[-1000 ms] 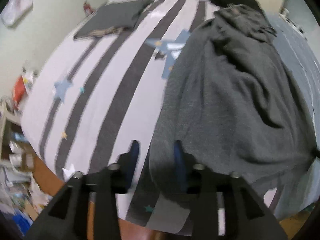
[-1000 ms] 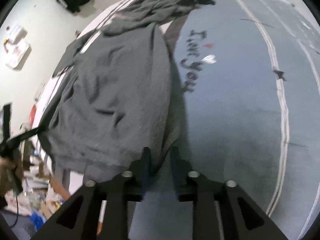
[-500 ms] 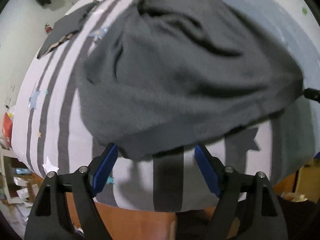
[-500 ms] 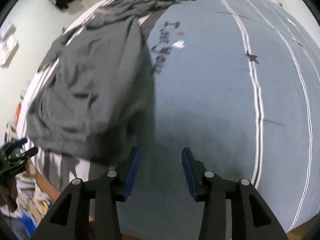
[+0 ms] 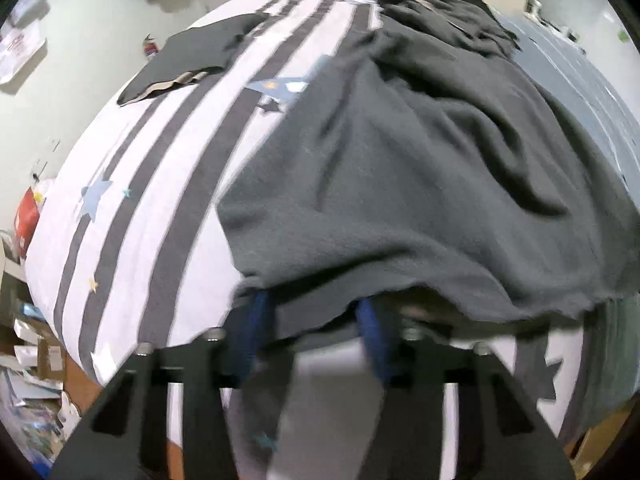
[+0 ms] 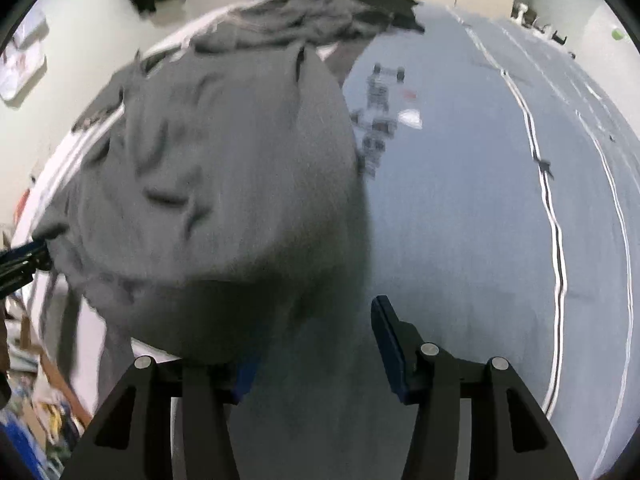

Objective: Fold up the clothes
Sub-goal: 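Raise the grey garment high with both tools, shaking it out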

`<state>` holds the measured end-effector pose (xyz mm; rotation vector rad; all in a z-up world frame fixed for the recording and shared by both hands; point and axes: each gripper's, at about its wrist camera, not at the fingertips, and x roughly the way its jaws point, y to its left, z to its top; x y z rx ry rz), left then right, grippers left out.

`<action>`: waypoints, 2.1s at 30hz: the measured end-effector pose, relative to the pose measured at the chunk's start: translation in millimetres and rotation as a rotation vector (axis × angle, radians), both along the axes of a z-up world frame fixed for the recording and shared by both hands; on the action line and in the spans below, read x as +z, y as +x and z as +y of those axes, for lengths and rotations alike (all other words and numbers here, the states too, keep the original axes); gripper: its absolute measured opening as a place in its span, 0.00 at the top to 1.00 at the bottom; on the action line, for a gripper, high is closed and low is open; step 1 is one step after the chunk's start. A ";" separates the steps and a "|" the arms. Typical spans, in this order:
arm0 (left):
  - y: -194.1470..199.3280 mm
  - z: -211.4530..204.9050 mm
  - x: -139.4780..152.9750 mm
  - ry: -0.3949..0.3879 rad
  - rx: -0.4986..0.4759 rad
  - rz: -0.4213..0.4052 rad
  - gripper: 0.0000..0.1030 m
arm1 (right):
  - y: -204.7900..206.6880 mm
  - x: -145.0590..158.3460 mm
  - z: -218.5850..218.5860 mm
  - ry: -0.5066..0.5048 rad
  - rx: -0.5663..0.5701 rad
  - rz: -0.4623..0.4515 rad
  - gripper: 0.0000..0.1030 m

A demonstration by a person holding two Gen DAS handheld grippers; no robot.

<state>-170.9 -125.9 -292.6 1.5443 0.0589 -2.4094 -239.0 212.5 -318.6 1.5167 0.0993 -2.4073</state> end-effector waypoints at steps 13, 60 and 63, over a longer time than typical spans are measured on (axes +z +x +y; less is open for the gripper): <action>-19.7 -31.7 -23.0 0.092 0.006 -0.015 0.65 | -42.0 -12.2 39.6 -0.030 -0.212 -0.012 0.67; -43.8 -79.6 453.6 0.043 -0.070 0.769 0.99 | -41.5 406.5 24.9 -0.233 -0.243 0.544 0.98; -27.9 -77.8 535.9 0.035 -0.109 0.901 0.99 | -32.6 493.1 23.9 -0.265 -0.253 0.687 0.98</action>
